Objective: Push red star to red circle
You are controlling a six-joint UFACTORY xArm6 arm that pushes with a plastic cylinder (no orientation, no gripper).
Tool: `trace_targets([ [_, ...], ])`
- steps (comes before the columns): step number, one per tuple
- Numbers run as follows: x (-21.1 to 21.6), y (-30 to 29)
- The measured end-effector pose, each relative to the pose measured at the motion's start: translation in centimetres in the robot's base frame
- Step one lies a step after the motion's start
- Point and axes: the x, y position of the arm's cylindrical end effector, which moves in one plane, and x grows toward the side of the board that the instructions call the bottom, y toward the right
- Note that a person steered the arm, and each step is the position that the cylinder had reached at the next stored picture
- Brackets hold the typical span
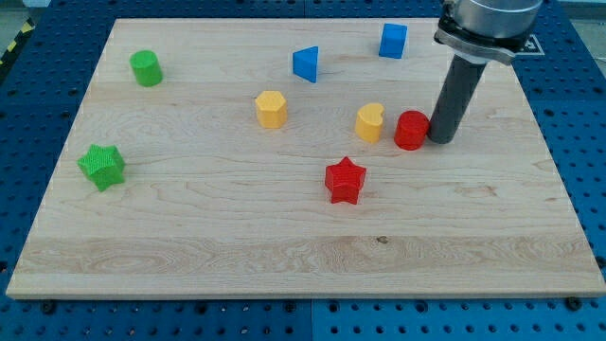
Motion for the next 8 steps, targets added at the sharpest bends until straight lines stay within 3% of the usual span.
trace_targets([
  [2, 0.0, 0.8],
  [3, 1.2, 4.6],
  [8, 5.2, 4.9],
])
